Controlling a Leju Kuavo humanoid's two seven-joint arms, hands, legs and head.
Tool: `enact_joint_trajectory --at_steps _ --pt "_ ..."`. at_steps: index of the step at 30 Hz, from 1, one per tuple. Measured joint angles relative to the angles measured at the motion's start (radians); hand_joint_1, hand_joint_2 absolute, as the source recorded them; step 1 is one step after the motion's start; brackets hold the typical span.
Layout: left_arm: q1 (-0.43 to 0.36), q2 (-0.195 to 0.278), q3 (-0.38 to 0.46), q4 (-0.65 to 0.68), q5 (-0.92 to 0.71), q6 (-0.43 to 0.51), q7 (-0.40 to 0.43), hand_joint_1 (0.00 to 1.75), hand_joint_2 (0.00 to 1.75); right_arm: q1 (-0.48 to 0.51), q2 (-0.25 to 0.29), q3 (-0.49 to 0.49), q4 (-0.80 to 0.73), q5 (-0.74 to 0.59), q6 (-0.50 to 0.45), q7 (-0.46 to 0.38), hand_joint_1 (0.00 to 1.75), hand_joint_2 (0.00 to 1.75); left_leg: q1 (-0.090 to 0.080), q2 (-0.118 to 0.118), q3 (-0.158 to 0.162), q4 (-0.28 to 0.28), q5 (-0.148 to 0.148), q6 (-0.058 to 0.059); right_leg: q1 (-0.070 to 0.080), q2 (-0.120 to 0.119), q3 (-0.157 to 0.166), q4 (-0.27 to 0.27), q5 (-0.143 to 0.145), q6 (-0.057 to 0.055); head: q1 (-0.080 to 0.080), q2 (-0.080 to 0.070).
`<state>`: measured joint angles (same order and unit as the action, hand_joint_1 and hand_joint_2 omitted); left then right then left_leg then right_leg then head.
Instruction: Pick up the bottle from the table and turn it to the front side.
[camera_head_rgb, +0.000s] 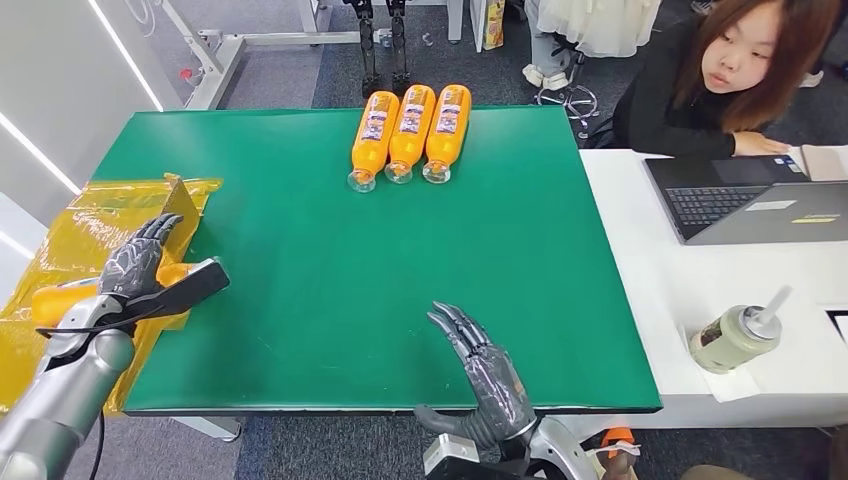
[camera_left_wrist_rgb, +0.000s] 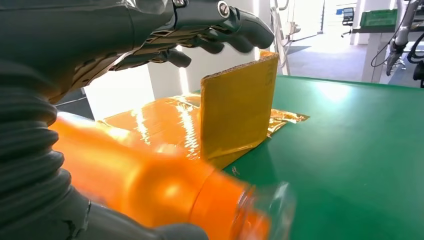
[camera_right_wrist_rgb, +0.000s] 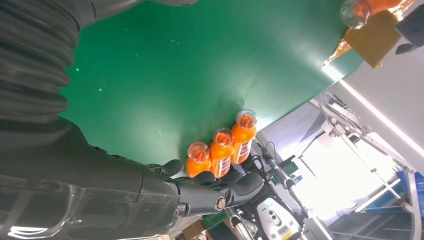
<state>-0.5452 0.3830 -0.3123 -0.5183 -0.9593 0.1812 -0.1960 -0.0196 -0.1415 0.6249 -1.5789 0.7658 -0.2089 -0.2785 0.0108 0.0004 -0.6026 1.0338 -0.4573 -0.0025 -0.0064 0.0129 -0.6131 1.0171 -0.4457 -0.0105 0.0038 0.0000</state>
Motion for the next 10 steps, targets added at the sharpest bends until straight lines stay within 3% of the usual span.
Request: enact_joint_trajectory --at_steps 5,10 --pt "0.02 0.014 0.02 -0.03 0.032 -0.019 -0.042 0.0 1.75 -0.015 0.0 0.0 0.02 -0.01 -0.004 -0.005 0.0 1.75 0.0 0.0 0.0 0.0 0.0 0.0 0.0 0.0 0.0 0.0 0.0 0.0 0.0 0.0" --pt "0.078 0.061 0.046 -0.186 0.174 -0.147 -0.106 0.0 1.75 -0.024 -0.001 0.0 0.04 -0.019 -0.013 -0.009 0.0 1.75 0.0 0.001 0.0 0.0 0.0 0.0 0.0 0.002 -0.001 0.0 0.0 0.0 0.0 0.0"
